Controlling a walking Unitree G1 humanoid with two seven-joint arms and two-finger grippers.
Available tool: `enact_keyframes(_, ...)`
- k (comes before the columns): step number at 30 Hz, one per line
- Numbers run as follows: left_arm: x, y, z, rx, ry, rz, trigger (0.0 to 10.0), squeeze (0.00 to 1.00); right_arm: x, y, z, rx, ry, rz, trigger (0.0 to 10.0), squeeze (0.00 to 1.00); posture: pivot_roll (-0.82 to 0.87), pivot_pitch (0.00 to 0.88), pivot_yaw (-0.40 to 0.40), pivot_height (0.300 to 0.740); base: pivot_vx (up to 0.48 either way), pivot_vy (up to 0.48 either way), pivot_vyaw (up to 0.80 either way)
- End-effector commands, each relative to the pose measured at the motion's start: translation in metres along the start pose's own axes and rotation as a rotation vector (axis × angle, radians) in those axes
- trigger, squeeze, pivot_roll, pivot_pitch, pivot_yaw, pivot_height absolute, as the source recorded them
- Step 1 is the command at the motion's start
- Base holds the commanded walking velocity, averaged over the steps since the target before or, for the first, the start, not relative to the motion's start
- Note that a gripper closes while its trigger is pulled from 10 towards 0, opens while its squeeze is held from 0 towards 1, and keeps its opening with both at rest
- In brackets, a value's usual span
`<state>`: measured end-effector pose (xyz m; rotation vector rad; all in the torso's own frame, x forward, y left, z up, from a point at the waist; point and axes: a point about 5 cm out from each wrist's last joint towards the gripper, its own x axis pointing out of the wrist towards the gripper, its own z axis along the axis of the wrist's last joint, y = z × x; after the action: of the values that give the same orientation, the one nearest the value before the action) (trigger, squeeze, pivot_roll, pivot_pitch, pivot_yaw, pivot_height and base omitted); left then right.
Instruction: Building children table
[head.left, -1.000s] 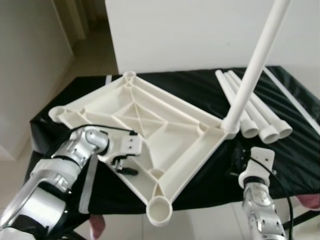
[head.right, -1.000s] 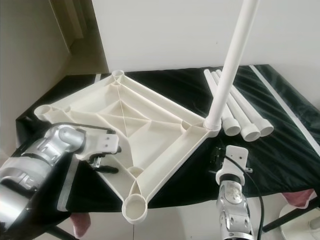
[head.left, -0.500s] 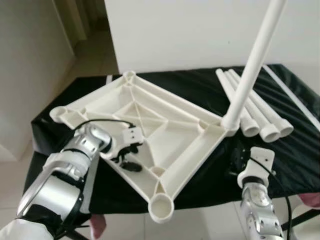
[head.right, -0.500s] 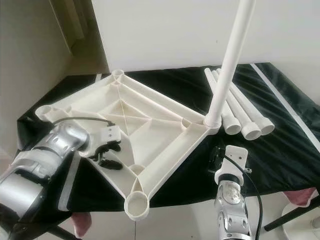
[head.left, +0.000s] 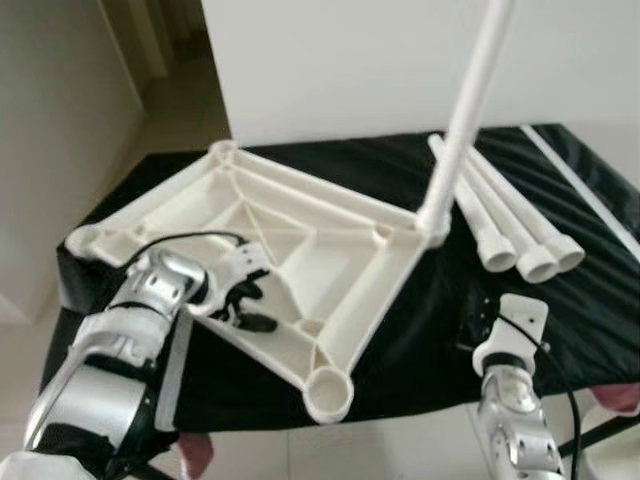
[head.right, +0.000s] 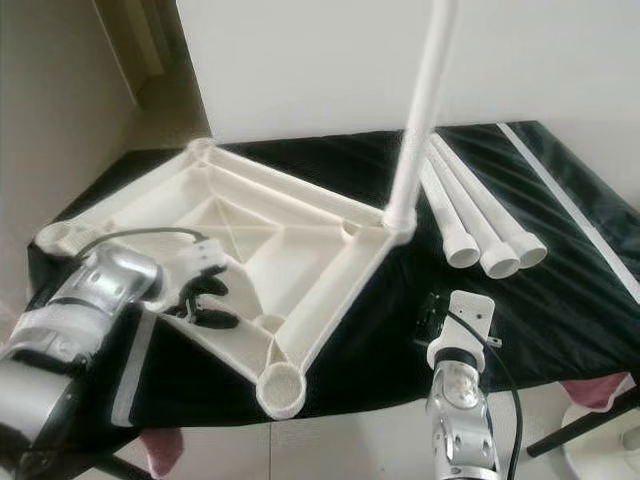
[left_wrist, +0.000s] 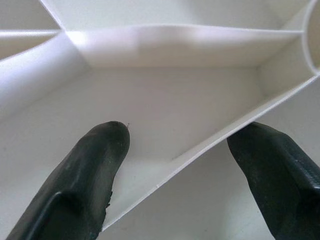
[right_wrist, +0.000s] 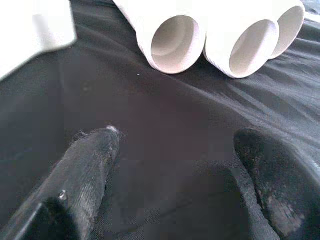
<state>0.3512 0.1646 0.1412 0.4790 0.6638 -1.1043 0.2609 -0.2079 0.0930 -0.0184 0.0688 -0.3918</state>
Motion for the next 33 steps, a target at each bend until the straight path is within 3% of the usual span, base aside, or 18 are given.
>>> enact_keyframes(1,-0.016,0.028,0.001,-0.064,-0.026,0.638,10.0,0.00,-0.001,0.001,-0.001,0.007,0.011,-0.004,10.0,0.00,-0.01,0.005,0.063,0.740,0.000,0.000,0.00)
enact_keyframes(6,-0.001,0.010,0.014,-0.057,-0.077,0.563,10.0,0.00,-0.001,0.002,-0.001,0.010,0.012,-0.004,10.0,0.00,-0.01,0.007,0.060,0.740,0.000,0.000,0.00)
enact_keyframes(7,0.019,-0.017,0.032,-0.043,-0.172,0.410,10.0,0.00,-0.001,0.004,-0.001,0.011,0.013,0.001,10.0,0.00,-0.01,0.010,0.056,0.740,0.000,0.000,0.00)
enact_keyframes(8,0.019,-0.017,0.032,-0.043,-0.172,0.410,10.0,0.00,-0.001,0.004,-0.001,0.011,0.013,0.001,10.0,0.00,-0.01,0.010,0.056,0.740,0.000,0.000,0.00)
enact_keyframes(9,0.025,-0.028,0.039,-0.020,-0.203,0.343,10.0,0.00,-0.001,0.005,-0.001,0.012,0.014,0.002,10.0,0.00,-0.01,0.011,0.051,0.740,0.000,0.000,0.00)
enact_keyframes(12,0.030,-0.040,0.048,0.026,-0.239,0.270,10.0,0.00,-0.002,0.005,0.000,0.011,0.014,0.003,10.0,0.00,-0.01,0.011,0.051,0.740,0.000,0.000,0.00)
enact_keyframes(13,0.031,-0.052,0.056,0.083,-0.301,0.168,10.0,0.00,-0.001,0.006,0.000,0.007,0.010,0.007,10.0,0.00,-0.01,0.008,0.048,0.740,0.000,0.000,0.00)
enact_keyframes(14,0.031,-0.052,0.056,0.083,-0.301,0.168,10.0,0.00,-0.001,0.006,0.000,0.007,0.010,0.007,10.0,0.00,-0.01,0.008,0.048,0.740,0.000,0.000,0.00)
enact_keyframes(16,0.027,-0.071,0.067,0.197,-0.378,0.036,10.0,0.00,0.000,0.006,0.002,-0.008,-0.004,0.016,10.0,0.00,-0.01,0.006,0.048,0.740,0.000,0.000,0.00)
enact_keyframes(17,0.024,-0.072,0.068,0.220,-0.393,0.001,10.0,0.00,0.001,0.006,0.003,-0.008,-0.008,0.018,10.0,0.00,-0.01,0.004,0.047,0.740,0.000,0.000,0.00)
enact_keyframes(20,0.015,-0.065,0.069,0.269,-0.389,0.001,10.0,0.00,0.002,0.007,0.005,-0.010,-0.018,0.021,10.0,0.00,-0.01,0.002,0.046,0.740,0.000,0.000,0.00)
enact_keyframes(23,0.007,-0.055,0.074,0.250,-0.418,0.050,10.0,0.00,0.003,0.007,0.008,-0.014,-0.031,0.024,10.0,0.00,-0.01,0.002,0.046,0.740,0.000,0.000,0.00)
enact_keyframes(27,-0.006,-0.029,0.096,0.193,-0.519,0.238,10.0,0.00,0.005,0.007,0.012,-0.010,-0.048,0.029,10.0,0.00,-0.01,0.000,0.035,0.740,0.000,0.000,0.00)
enact_keyframes(32,-0.007,-0.023,0.096,0.171,-0.509,0.276,10.0,0.00,0.006,0.008,0.012,-0.010,-0.049,0.031,10.0,0.00,-0.02,0.000,0.033,0.740,0.000,0.000,0.00)
enact_keyframes(33,0.000,-0.018,0.086,0.177,-0.440,0.284,10.0,0.00,0.007,0.008,0.013,-0.008,-0.051,0.033,10.0,0.00,-0.03,0.000,0.034,0.740,0.000,0.000,0.00)
